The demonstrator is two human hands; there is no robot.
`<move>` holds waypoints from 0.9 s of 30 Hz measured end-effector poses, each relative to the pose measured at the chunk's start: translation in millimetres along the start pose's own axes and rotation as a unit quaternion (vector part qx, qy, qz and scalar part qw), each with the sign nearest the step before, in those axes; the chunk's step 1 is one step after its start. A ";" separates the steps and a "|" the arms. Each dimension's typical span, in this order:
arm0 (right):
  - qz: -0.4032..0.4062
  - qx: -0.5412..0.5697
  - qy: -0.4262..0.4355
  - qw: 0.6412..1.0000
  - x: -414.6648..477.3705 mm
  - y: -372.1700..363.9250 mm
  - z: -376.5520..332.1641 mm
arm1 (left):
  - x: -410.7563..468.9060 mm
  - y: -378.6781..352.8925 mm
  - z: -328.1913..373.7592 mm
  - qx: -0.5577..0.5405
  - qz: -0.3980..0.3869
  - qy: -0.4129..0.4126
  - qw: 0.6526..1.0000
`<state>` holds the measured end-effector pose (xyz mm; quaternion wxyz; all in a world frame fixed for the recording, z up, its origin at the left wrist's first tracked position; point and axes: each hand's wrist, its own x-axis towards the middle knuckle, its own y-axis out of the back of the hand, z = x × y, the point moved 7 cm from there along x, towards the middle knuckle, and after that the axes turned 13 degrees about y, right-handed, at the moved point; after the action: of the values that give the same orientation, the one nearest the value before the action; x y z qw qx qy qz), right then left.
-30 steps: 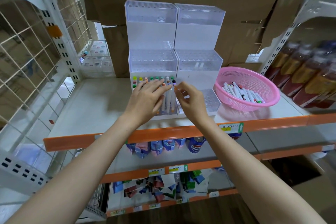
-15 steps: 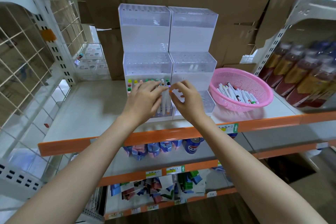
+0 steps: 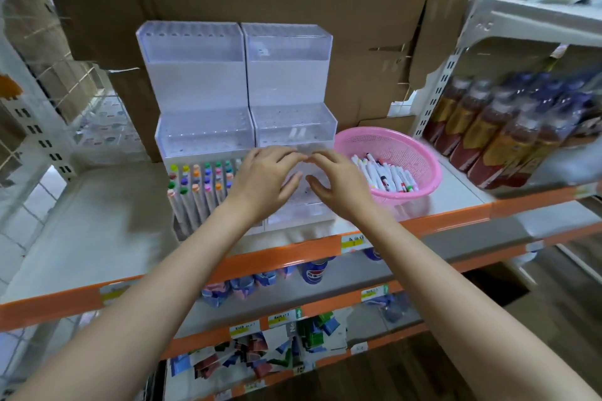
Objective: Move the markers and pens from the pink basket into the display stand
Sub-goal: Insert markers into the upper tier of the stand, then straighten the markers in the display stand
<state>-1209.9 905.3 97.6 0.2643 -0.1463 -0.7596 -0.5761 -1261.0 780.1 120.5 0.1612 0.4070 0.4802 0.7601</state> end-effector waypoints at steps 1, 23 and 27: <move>-0.009 -0.013 -0.014 1.000 -5.6 3.6 12.4 | 5.8 -5.6 11.2 -0.004 -0.005 -0.007 1.000; -0.281 -0.045 -0.190 0.940 -52.5 6.7 220.8 | 118.2 -201.0 113.6 0.047 -0.306 0.151 0.939; -0.253 -0.019 -0.196 0.947 -38.5 -4.3 231.2 | 121.5 -211.1 104.5 0.034 -0.309 0.168 0.936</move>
<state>-1234.5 1127.4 26.8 -0.0475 -0.0641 -0.7973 -0.5983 -1285.8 1022.8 16.7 0.2907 0.1106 0.6282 0.7132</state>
